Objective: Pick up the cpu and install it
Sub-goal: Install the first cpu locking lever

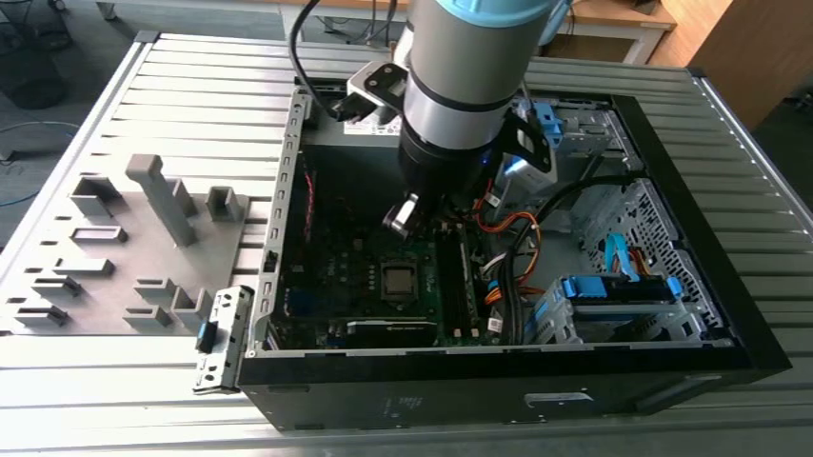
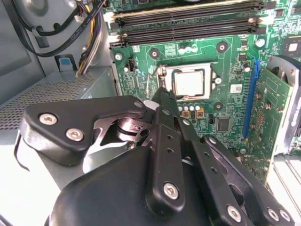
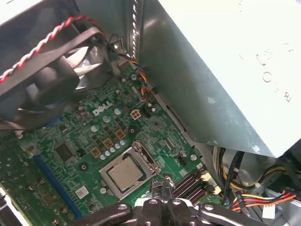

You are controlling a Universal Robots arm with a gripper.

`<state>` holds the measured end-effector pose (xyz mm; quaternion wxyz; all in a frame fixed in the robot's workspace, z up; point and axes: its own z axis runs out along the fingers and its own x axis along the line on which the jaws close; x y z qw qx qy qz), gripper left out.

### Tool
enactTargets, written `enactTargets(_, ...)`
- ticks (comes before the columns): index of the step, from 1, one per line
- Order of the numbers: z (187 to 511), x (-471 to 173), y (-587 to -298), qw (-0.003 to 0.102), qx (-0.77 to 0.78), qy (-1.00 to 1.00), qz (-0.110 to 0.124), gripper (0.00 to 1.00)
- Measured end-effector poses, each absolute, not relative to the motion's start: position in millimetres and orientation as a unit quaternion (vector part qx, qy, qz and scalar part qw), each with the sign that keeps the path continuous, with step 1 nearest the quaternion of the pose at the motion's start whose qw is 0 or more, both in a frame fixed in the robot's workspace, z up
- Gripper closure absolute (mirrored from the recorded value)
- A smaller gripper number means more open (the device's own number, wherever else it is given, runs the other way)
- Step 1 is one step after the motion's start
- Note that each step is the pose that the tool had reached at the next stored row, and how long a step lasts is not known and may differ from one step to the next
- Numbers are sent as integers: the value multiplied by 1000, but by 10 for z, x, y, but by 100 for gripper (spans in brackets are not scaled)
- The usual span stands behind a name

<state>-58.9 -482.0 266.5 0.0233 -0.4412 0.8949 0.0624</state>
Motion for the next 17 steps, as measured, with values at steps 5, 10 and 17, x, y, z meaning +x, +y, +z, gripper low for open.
enactTargets(5, 2653, -543, -4777, 23, -441, 895, 62, 90)
enactTargets(10, 2643, -488, -4735, 23, -441, 895, 62, 90)
enactTargets(17, 2618, -454, -4704, 24, -441, 895, 62, 90)
